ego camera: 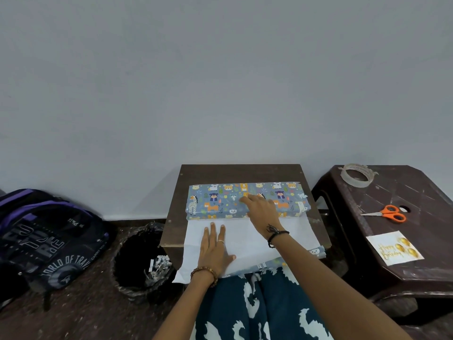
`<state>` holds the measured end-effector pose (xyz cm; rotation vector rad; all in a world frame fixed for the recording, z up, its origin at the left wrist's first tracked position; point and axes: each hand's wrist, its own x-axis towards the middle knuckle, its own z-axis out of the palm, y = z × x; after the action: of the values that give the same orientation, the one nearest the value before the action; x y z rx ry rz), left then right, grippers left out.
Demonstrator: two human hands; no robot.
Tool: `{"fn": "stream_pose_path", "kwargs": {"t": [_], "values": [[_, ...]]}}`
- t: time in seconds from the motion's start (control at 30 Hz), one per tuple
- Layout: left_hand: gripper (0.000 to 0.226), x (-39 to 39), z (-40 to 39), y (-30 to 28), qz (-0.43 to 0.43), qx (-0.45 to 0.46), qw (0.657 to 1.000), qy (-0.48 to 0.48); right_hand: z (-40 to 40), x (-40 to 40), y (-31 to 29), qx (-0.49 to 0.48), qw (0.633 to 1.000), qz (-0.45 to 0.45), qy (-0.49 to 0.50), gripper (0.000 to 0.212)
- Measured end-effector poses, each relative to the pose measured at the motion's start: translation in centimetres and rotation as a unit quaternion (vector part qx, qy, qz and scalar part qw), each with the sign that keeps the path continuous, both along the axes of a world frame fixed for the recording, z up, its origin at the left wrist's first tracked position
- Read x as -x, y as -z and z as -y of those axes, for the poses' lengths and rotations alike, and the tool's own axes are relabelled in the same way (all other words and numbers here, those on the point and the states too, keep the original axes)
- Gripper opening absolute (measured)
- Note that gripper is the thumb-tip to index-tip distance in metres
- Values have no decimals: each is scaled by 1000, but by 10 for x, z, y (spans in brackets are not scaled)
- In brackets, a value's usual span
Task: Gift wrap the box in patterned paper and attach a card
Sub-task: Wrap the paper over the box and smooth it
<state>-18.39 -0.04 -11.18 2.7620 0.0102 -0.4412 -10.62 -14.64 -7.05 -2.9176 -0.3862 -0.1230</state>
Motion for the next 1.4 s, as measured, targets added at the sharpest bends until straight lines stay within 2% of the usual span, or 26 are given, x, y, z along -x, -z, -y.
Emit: {"fn": "stream_pose_path", "kwargs": {"t": [0.1,0.27,0.47,0.5,0.57,0.67,0.7,0.77,0.83,0.9,0.97,1.0,1.07,1.27,1.4], "values": [[91,-1,0,-2,7,1,1000,-1,1,4,1,-12,1000,-4,12,46],[96,0,-5,-8,72,25,997,-18,5,4,-4,-36,998,-44,6,49],[86,-17,-7,-21,78,-35,996,-31,10,6,-7,-28,993,-106,-33,60],[85,-19,-7,-22,72,-33,996,-31,11,7,-7,-48,992,-113,-34,59],[84,-20,-8,-21,65,-31,997,-27,13,15,-8,-153,985,-81,0,47],[85,-19,-7,-20,68,-40,997,-24,11,38,-9,-331,933,39,135,11],[86,-19,-7,-19,71,-41,996,-25,11,45,-6,-379,905,51,188,14],[88,-18,-6,-18,76,-37,996,-27,14,52,6,-474,828,43,296,32],[88,-17,-6,-17,78,-32,996,-26,23,54,18,-536,749,41,387,31],[88,-16,-6,-18,78,-26,996,-25,31,54,25,-598,675,25,432,14],[88,-15,-6,-19,80,-27,996,-25,38,52,25,-654,624,-11,428,39],[88,-14,-6,-19,81,-29,996,-25,42,52,23,-676,610,-25,414,48],[88,-14,-6,-18,83,-32,996,-26,49,52,17,-695,604,-45,387,56],[88,-14,-5,-17,78,-25,996,-30,60,55,21,-682,632,-68,361,67],[88,-14,-5,-17,80,-22,996,-31,65,55,23,-687,632,-74,352,67]]}}
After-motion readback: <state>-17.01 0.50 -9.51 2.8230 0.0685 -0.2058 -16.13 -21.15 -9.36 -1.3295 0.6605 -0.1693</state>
